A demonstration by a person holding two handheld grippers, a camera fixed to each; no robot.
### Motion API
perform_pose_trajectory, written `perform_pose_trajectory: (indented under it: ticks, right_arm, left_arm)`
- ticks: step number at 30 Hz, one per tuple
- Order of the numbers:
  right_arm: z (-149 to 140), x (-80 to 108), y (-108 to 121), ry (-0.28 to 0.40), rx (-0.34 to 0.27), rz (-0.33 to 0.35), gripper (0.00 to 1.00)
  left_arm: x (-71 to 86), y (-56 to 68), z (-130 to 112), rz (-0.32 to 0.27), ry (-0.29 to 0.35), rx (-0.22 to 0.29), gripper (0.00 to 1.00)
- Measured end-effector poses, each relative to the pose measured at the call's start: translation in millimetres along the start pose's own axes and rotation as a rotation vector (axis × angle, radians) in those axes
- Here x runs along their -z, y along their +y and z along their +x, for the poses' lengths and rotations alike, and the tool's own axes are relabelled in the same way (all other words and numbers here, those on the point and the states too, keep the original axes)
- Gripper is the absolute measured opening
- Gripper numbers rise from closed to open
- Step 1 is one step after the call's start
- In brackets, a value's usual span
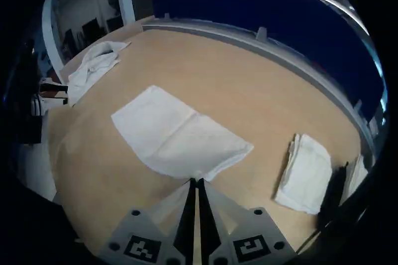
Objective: Fold towel
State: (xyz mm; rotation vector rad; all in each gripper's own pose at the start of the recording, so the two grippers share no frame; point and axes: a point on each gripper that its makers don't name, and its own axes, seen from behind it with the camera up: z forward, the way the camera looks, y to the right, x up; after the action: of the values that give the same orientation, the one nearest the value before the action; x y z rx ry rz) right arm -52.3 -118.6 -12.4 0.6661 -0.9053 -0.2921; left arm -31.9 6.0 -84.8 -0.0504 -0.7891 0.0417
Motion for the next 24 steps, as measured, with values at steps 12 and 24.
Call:
perform_pose_trajectory:
  ticks: [12, 24]
  right_arm:
    - [57.6, 2.3, -30.1, 0.066, 0.109, 0.029, 0.04]
    - [79.5, -4.9, -53.8, 0.079, 0.16, 0.057, 0.04]
  left_arm:
    - [6.3, -3.0, 3.0, 0.007, 0.018, 0.021, 0.94]
    - [10.8, -5.9, -1.0, 0.007, 0.024, 0.031, 0.94]
